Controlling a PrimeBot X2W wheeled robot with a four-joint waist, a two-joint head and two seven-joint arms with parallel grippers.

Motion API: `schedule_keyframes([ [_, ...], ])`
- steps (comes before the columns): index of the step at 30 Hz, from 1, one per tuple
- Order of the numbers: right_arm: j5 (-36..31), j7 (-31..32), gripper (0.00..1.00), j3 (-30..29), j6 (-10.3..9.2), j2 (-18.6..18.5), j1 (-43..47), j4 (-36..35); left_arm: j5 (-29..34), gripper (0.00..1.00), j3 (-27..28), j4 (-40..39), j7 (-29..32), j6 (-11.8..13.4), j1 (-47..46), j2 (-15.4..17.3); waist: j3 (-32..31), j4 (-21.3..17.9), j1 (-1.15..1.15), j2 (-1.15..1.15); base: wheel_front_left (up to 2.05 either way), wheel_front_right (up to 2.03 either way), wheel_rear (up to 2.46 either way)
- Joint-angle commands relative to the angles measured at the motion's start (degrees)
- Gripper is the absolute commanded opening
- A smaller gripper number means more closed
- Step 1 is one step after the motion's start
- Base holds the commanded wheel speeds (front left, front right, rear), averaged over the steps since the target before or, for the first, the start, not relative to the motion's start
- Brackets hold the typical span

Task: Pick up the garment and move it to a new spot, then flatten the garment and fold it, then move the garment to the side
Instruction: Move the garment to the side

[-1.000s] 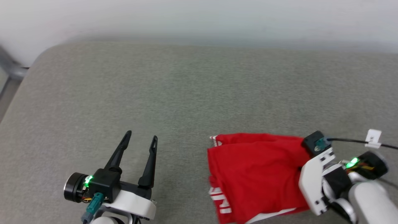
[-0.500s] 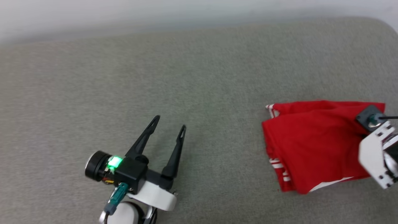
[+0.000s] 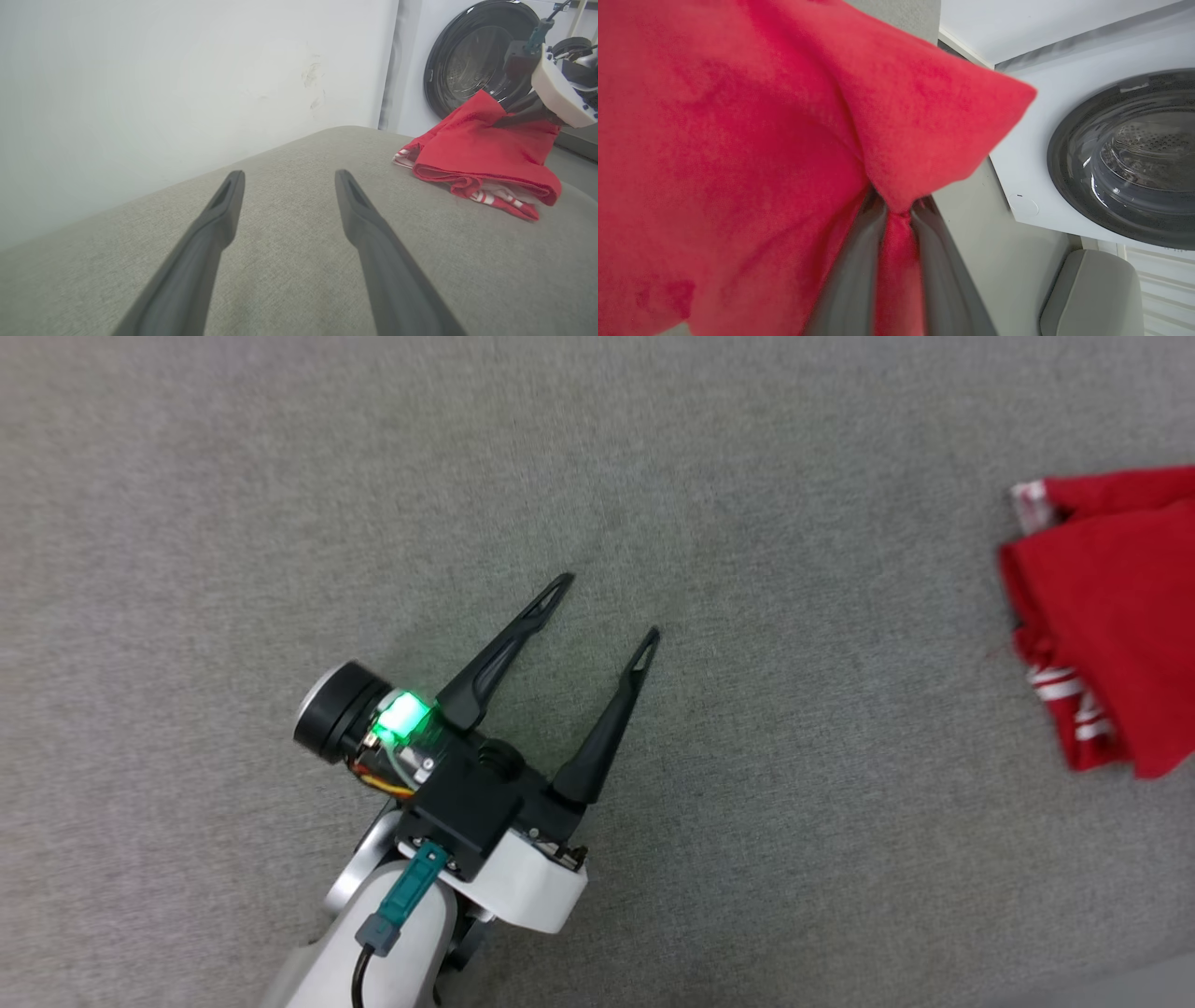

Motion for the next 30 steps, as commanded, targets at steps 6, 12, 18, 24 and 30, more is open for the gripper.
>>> schedule_keyframes([
  [6,-4.1,-7.2,0.0,-5.0,-0.13,-0.7,-4.1,7.8,0.9,1.0,-2.4,-3.2,-0.1,0.0,-4.9,0.9,6.9,0.0,-0.01,0.0,0.0,0.0,0.0],
  [12,-6.7,-10.3,0.0,-8.2,-0.13,-0.1,-6.9,12.9,1.2,1.0,-3.7,-4.4,-0.1,0.0,-7.6,1.0,9.5,1.1,-0.01,0.0,0.0,0.0,0.0],
  [18,-8.4,-10.4,0.35,-10.9,-0.12,1.9,-8.4,16.2,0.7,1.0,-3.9,-3.9,-0.1,0.6,-7.8,0.9,8.8,2.3,-0.01,0.0,0.0,0.0,0.0],
  [24,-11.2,-9.8,1.0,-12.7,-0.12,3.3,-8.4,17.0,-0.5,1.0,-3.6,-2.9,-0.1,1.7,-6.0,0.5,4.4,3.2,-0.01,0.0,0.0,0.0,0.0],
  [30,-12.2,-9.7,1.0,-14.1,-0.12,5.3,-6.9,14.1,-2.4,1.0,-1.9,-1.3,-0.1,3.1,-2.8,0.3,-2.8,4.1,-0.01,0.0,0.0,0.0,0.0],
])
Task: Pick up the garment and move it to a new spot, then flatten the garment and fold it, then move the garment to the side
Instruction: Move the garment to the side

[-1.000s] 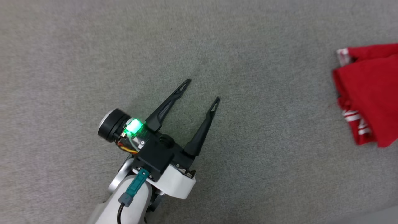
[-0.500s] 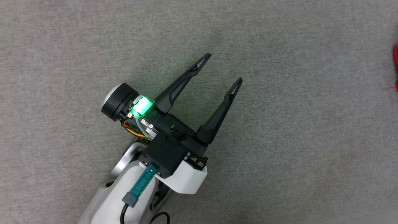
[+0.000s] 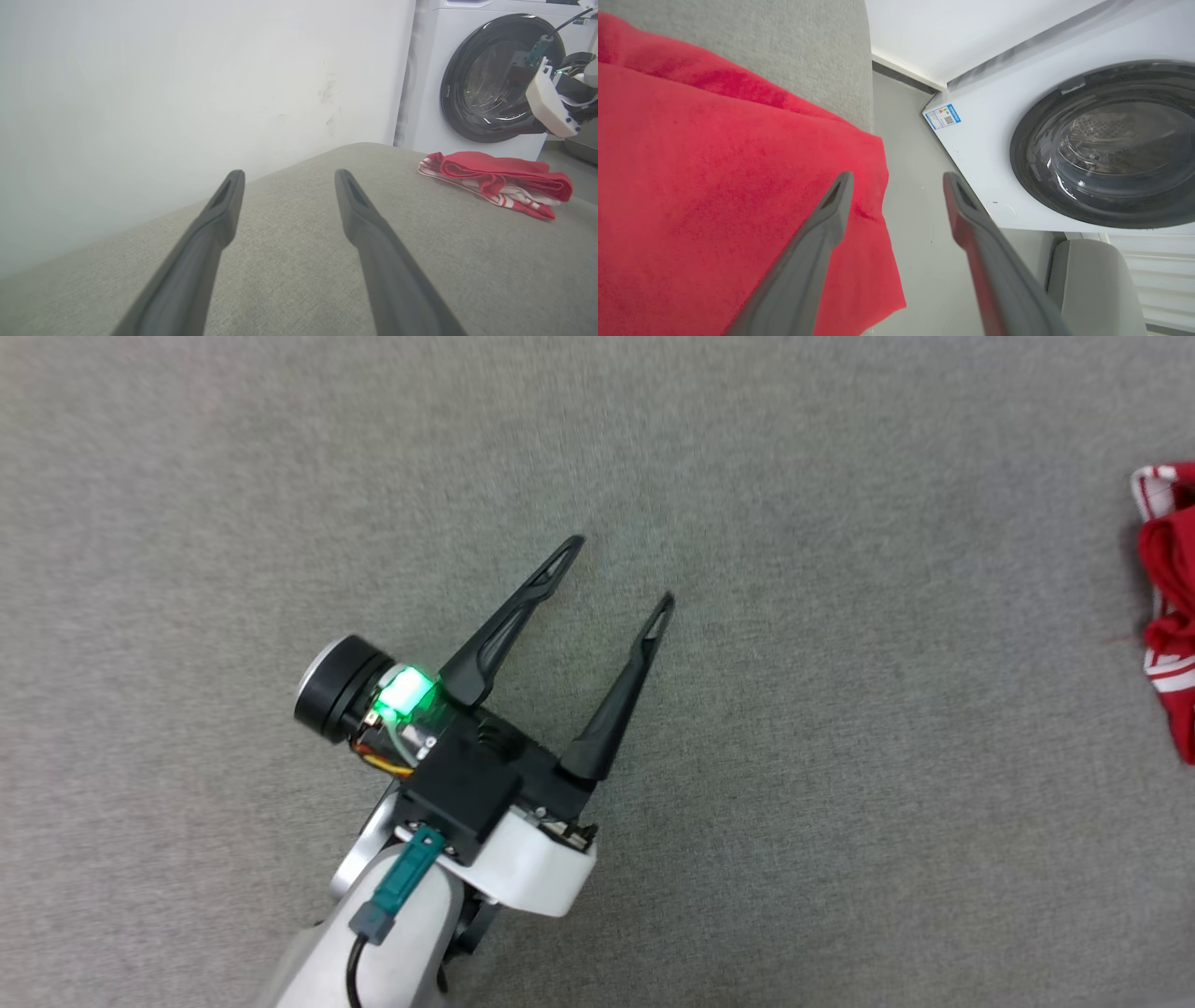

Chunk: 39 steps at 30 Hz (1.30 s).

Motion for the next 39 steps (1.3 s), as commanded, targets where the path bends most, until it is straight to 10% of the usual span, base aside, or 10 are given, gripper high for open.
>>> schedule_keyframes([
  [1,0.0,-0.3,1.0,-0.2,-0.11,0.8,0.9,-1.2,-0.6,1.0,0.6,0.6,-0.1,0.6,1.6,-0.2,-4.7,1.0,0.0,0.0,0.0,0.0,0.0],
  [11,2.9,-1.3,1.0,1.3,-0.11,5.0,6.1,-14.0,-3.3,1.0,7.6,3.0,-0.1,3.7,10.0,0.9,-15.7,3.4,0.0,0.0,0.0,0.0,0.0],
  [26,8.9,-5.1,1.0,-3.9,-0.11,26.6,25.9,-38.6,-7.0,1.0,15.9,5.1,-0.1,3.6,21.1,-2.1,-24.9,7.4,0.0,0.0,0.0,0.0,0.0],
  [39,11.7,-16.5,1.0,-2.7,-0.1,36.4,37.8,-35.9,-7.9,1.0,20.3,9.9,-0.1,0.6,23.5,-4.7,-25.9,9.4,0.0,0.0,0.0,0.0,0.0],
])
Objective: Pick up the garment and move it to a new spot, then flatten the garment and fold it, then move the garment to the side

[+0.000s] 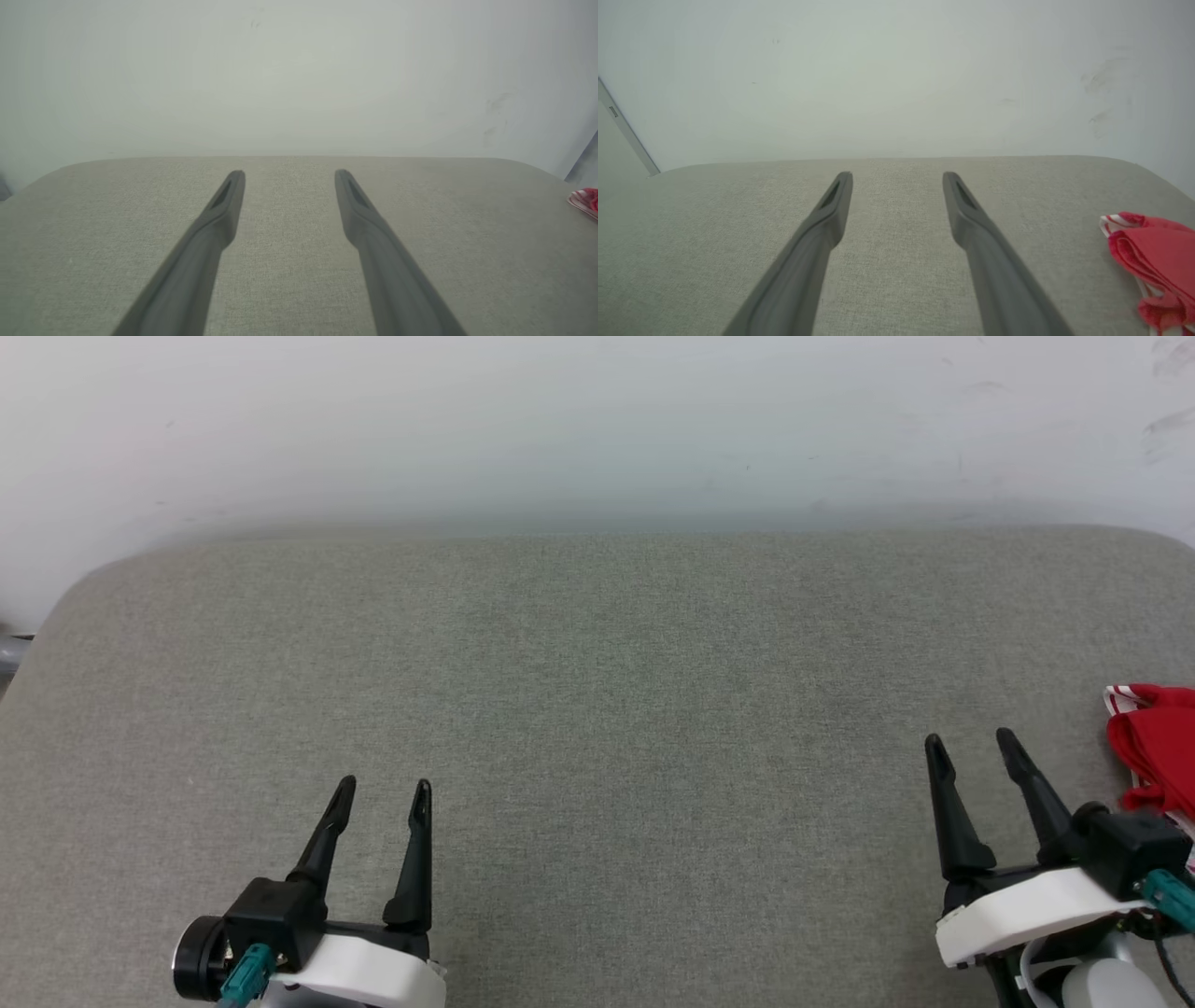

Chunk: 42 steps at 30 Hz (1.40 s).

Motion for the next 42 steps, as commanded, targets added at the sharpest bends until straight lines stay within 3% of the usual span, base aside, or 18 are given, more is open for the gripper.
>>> schedule_keyframes([
  [1,0.4,-0.6,1.0,0.0,-0.07,0.5,0.3,0.2,-0.4,1.0,0.2,0.3,-0.1,-0.5,0.5,-0.2,-0.1,-0.1,0.01,0.0,0.0,0.0,0.0],
  [11,-0.1,-2.3,1.0,0.9,-0.07,2.0,-1.0,1.9,0.9,1.0,2.7,-0.2,-0.1,-2.2,0.3,-1.1,-0.2,-0.7,0.01,0.0,0.0,0.0,0.0],
  [27,-0.1,-2.6,1.0,0.7,-0.07,2.4,-0.8,1.5,1.3,1.0,4.8,-0.8,-0.1,-2.8,0.1,-2.1,0.2,-0.7,0.01,0.0,0.0,0.0,0.0],
  [28,-0.2,-2.3,0.0,0.8,0.0,2.1,-0.1,1.7,1.2,0.0,4.6,-0.5,0.0,-2.7,0.1,-2.0,0.1,-0.7,0.01,0.0,0.0,0.0,0.0],
  [31,0.3,-2.1,0.0,0.8,0.0,2.1,0.7,3.2,0.7,0.0,4.6,1.0,0.1,-2.8,0.5,-2.1,0.1,-0.7,0.01,0.0,0.0,0.0,0.0],
  [42,12.2,0.9,0.0,-0.3,-0.01,2.3,0.3,3.6,-12.0,0.0,5.4,2.6,3.2,-2.9,-0.8,-1.9,-0.1,-0.6,0.01,0.0,0.0,0.0,0.0],
])
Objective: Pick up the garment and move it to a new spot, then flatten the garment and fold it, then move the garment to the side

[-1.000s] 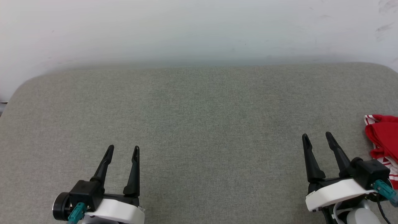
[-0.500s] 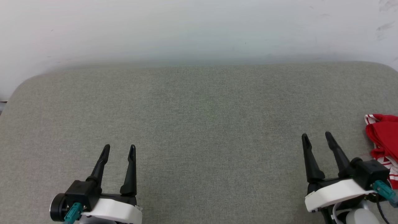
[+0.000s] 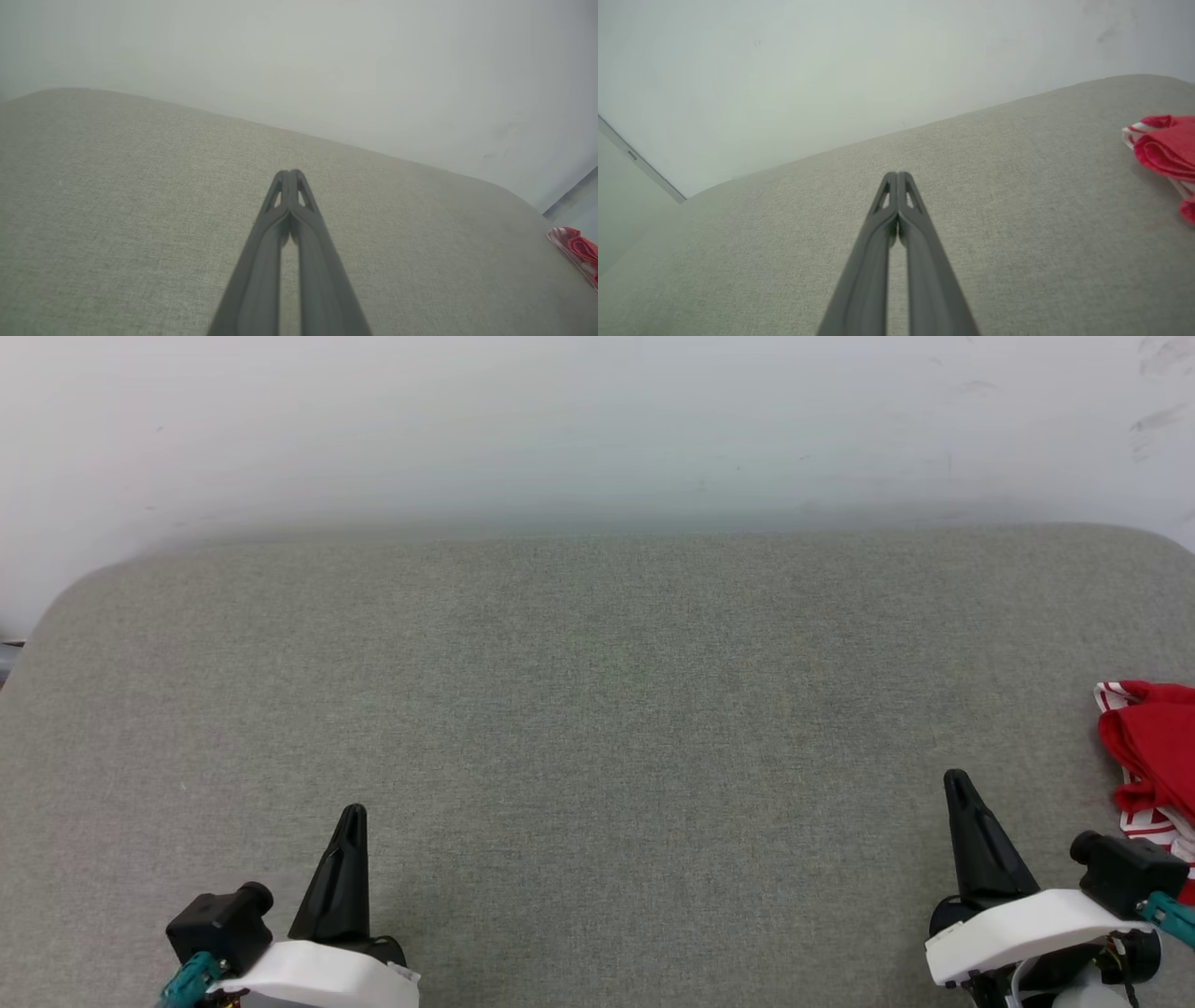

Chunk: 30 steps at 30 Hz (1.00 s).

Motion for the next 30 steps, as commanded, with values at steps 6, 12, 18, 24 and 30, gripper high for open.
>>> schedule_keyframes([
  [6,7.3,1.6,0.0,-0.8,-0.01,0.1,-1.2,-0.6,-7.6,0.0,0.6,0.1,1.8,-0.2,-2.3,0.2,-0.2,0.1,0.0,0.0,0.0,0.0,0.0],
  [12,12.8,2.9,0.0,-1.3,-0.01,0.2,-1.4,-0.5,-13.3,0.0,1.1,0.8,3.2,-0.3,-2.8,0.3,-0.3,0.1,0.0,0.0,0.0,0.0,0.0],
  [18,17.1,3.9,0.0,-1.7,-0.01,0.3,-1.6,-0.4,-17.8,0.0,1.4,1.3,4.3,-0.3,-3.2,0.3,-0.4,0.2,0.0,0.0,0.0,0.0,0.0],
  [24,21.9,5.1,0.0,-2.1,-0.02,0.3,-1.8,-0.2,-22.8,0.0,1.8,1.9,5.6,-0.4,-3.8,0.3,-0.6,0.2,0.0,0.0,0.0,0.0,0.0],
  [30,26.4,6.2,0.0,-2.5,-0.02,0.4,-1.9,-0.1,-27.6,0.0,2.2,2.5,6.8,-0.5,-4.2,0.3,-0.7,0.3,0.0,0.0,0.0,0.0,0.0],
])
